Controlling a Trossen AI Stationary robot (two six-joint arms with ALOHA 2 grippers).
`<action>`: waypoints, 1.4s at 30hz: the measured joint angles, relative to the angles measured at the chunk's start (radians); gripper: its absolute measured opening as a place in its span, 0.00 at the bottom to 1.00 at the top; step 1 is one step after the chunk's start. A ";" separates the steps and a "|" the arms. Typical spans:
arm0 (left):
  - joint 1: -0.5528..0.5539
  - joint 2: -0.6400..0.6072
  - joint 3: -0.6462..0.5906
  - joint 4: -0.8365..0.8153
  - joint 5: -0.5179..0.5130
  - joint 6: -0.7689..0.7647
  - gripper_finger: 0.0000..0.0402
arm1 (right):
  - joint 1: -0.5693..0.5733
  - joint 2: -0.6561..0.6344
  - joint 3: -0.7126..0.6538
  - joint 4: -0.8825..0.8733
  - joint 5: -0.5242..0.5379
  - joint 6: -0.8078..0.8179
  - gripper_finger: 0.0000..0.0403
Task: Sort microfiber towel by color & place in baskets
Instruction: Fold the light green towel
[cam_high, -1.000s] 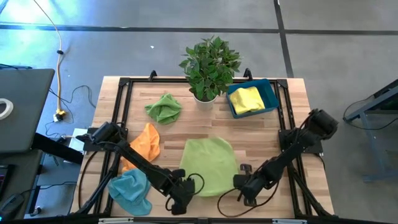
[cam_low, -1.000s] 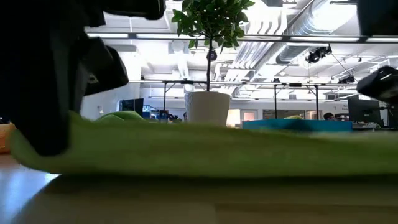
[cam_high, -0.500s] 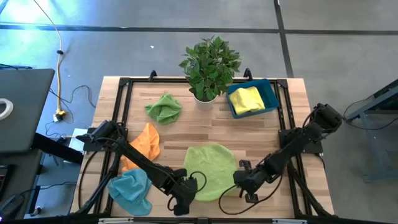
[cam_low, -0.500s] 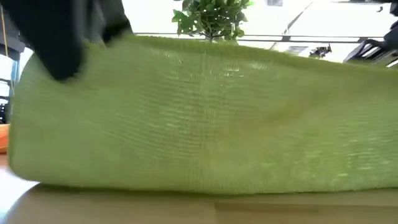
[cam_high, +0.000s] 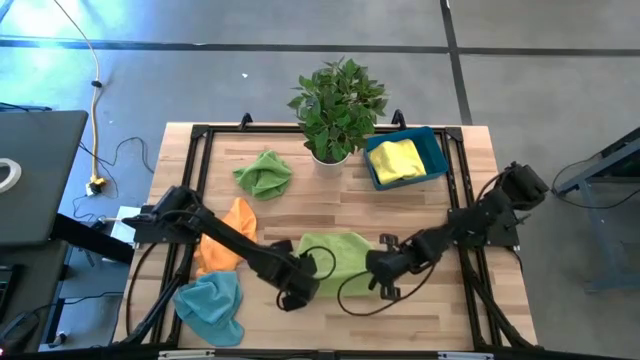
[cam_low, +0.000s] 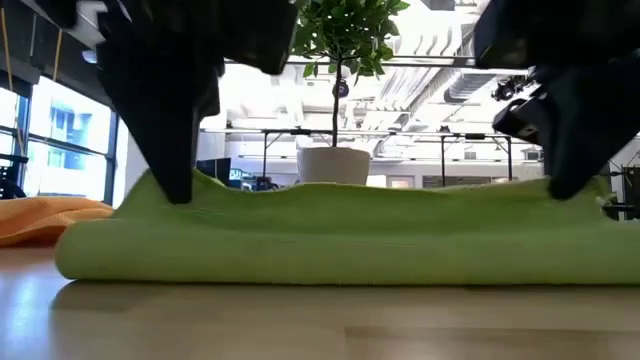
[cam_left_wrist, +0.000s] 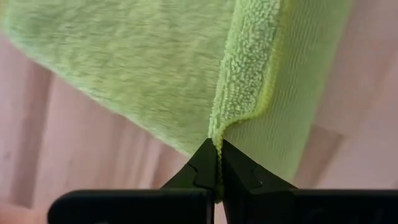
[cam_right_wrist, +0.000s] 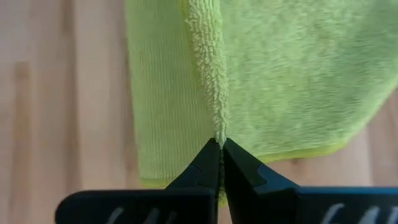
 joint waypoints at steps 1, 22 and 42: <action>0.010 0.000 0.000 -0.015 -0.001 0.002 0.00 | -0.013 0.000 0.000 -0.004 0.000 -0.010 0.00; 0.199 0.000 0.000 -0.065 -0.131 0.183 0.00 | -0.262 -0.001 0.002 -0.102 0.046 -0.129 0.00; 0.241 -0.052 0.001 -0.068 -0.225 0.245 0.00 | -0.276 -0.002 0.002 -0.159 0.106 -0.111 0.00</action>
